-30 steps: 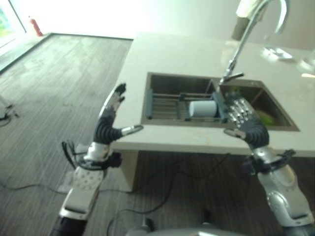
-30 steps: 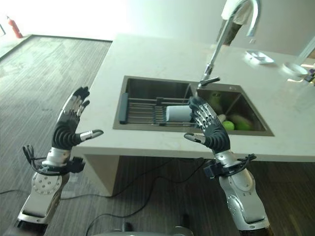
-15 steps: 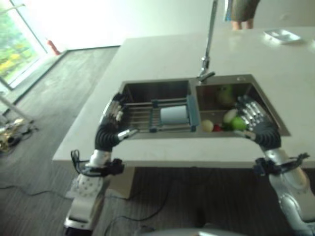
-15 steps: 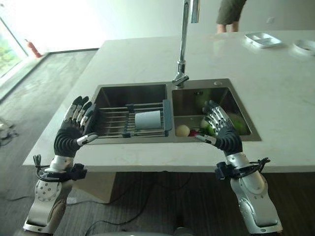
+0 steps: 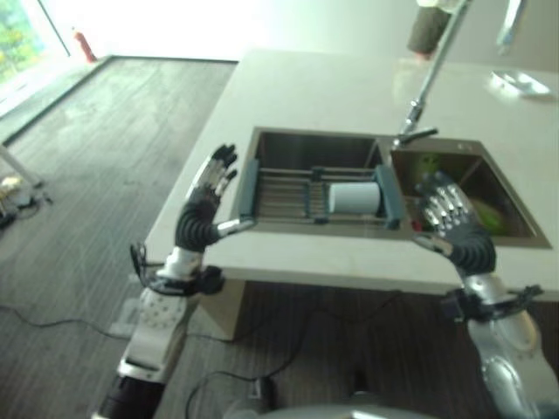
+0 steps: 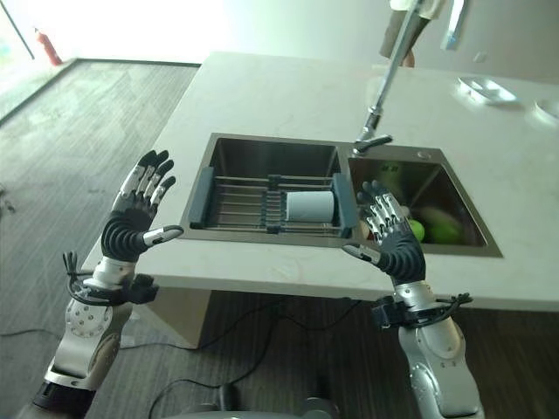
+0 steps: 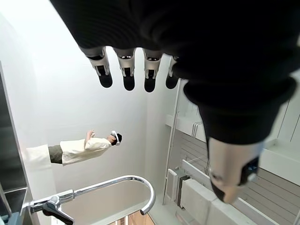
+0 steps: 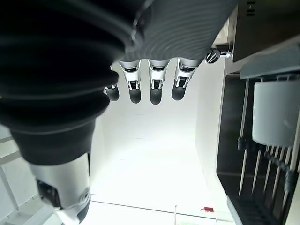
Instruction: Place the dishes in the dishwasher.
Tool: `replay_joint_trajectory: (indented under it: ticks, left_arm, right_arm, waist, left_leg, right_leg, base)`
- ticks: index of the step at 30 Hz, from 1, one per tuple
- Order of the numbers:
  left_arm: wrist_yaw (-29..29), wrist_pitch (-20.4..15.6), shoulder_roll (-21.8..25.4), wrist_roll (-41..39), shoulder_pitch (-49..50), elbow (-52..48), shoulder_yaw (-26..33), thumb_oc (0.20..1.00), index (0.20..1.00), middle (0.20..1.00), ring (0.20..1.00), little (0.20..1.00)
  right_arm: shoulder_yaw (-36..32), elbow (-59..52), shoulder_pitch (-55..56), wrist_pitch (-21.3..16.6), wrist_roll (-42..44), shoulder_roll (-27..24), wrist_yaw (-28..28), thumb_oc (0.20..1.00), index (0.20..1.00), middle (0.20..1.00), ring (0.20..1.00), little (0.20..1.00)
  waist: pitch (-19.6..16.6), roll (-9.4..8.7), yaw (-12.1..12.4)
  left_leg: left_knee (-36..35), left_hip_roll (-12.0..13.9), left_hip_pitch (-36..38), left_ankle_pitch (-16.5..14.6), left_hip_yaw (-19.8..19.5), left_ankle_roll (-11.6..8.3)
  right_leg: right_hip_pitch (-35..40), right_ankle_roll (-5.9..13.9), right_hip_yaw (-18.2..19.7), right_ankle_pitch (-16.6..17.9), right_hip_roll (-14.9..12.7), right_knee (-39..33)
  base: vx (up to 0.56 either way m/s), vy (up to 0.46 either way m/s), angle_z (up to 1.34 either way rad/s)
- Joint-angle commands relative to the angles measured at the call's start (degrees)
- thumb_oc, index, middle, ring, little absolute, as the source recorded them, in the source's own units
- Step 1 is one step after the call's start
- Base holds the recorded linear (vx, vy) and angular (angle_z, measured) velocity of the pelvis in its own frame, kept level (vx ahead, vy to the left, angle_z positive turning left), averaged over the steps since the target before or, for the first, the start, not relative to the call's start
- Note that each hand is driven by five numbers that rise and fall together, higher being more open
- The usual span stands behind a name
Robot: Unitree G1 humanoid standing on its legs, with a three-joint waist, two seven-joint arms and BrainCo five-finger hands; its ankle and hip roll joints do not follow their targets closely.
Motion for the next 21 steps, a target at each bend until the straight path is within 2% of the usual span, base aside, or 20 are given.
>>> replay_joint_trajectory:
  ticks: [1,2,5,8,10,12,15,18,21]
  left_arm:
    - [-2.7,1.2,-0.2,1.4,-0.4,-4.0,1.6,1.0,1.0,1.0,1.0,1.0]
    - [-2.8,1.3,-0.1,1.4,-0.5,-3.9,1.6,1.0,1.0,1.0,1.0,1.0]
    - [-3.4,2.1,0.9,-0.8,-1.7,-3.2,2.1,1.0,1.0,1.0,1.0,1.0]
    - [-2.9,1.1,0.9,-0.4,-0.9,-4.0,2.2,1.0,1.0,1.0,1.0,1.0]
    - [-3.9,1.7,0.6,-2.0,-0.5,-5.0,2.2,1.0,1.0,1.0,1.0,1.0]
    - [-4.0,2.9,-0.5,-5.6,-0.6,-5.2,1.5,1.0,1.0,1.0,1.0,1.0]
    - [-3.3,3.0,-1.0,-5.9,-0.3,-5.6,1.2,1.0,1.0,1.0,1.0,1.0]
    - [-2.6,2.8,-0.5,-3.3,1.1,-5.6,2.1,1.0,1.0,1.0,1.0,1.0]
    - [-2.0,0.2,0.7,0.3,2.5,-5.8,3.5,1.0,1.0,1.0,1.0,1.0]
  right_arm:
    - [-0.3,0.1,-6.5,-1.7,-0.2,-4.1,0.7,1.0,1.0,1.0,1.0,1.0]
    - [-0.1,0.1,-6.6,-1.6,-0.4,-4.0,0.7,1.0,1.0,1.0,1.0,1.0]
    - [0.3,1.3,-7.0,-1.4,-0.6,-4.4,-0.2,1.0,1.0,1.0,1.0,1.0]
    - [0.1,1.6,-6.8,-1.3,0.6,-4.9,0.4,1.0,1.0,1.0,1.0,1.0]
    - [0.4,1.2,-7.0,-0.5,-0.1,-5.0,-0.3,1.0,1.0,1.0,1.0,1.0]
    - [1.8,1.4,-7.8,-0.3,-1.5,-5.0,-2.0,1.0,1.0,1.0,1.0,1.0]
    - [1.8,1.0,-7.5,0.6,-1.5,-5.3,-2.8,1.0,1.0,1.0,1.0,1.0]
    - [0.3,0.5,-5.6,0.4,0.2,-5.8,-1.4,1.0,1.0,1.0,1.0,1.0]
    - [-1.3,-0.3,-4.0,0.2,2.0,-7.2,2.7,1.0,1.0,1.0,1.0,1.0]
  waist:
    - [-0.6,5.79,1.7]
    - [-0.6,5.77,1.7]
    - [-0.2,5.35,1.0]
    - [0.1,5.08,0.1]
    - [-0.3,5.16,-0.1]
    - [-1.2,5.47,-0.3]
    - [-1.9,5.99,-1.3]
    - [-1.8,6.76,-2.1]
    - [-1.5,7.26,-2.8]
  left_leg:
    - [-4.0,6.4,1.7,2.3,-3.6,-3.65]
    - [-4.0,6.5,1.7,2.3,-3.5,-3.64]
    - [-4.0,7.2,2.5,1.4,-1.8,-4.33]
    - [-4.0,7.6,3.8,0.3,-0.2,-4.69]
    - [-4.0,7.9,4.8,-0.4,0.2,-4.68]
    - [-4.0,8.4,5.4,-0.9,-0.2,-4.86]
    - [-4.0,9.5,6.3,-1.1,-0.7,-5.37]
    - [-4.0,11.1,7.2,-0.2,0.0,-6.31]
    - [-1.7,11.7,7.6,0.8,0.5,-7.48]
  right_leg:
    - [5.3,-0.16,-3.0,-5.7,3.5,9.1]
    - [5.1,-0.19,-2.9,-5.7,3.5,9.2]
    - [4.6,-0.47,-4.1,-5.9,5.6,0.5]
    - [5.1,0.03,-3.2,-1.9,4.8,-4.9]
    - [5.4,0.26,-3.0,-2.4,5.1,-5.9]
    - [5.7,-0.36,-1.5,-3.8,6.4,-5.9]
    - [6.2,-1.44,0.7,-5.0,8.2,-5.9]
    - [6.7,-2.43,1.3,-5.7,9.7,-5.9]
    - [7.1,-3.36,2.5,-6.0,10.7,-5.9]
  base:
    - [0.07,0.097,-0.81]
    - [0.09,0.037,-0.83]
    - [0.07,-0.07,-0.35]
    - [0.09,-0.201,-0.18]
    - [0.15,-0.317,0.09]
    - [0.15,-0.315,0.06]
    - [0.12,-0.28,-0.07]
    - [0.09,-0.284,-0.08]
    - [0.07,-0.24,-0.09]
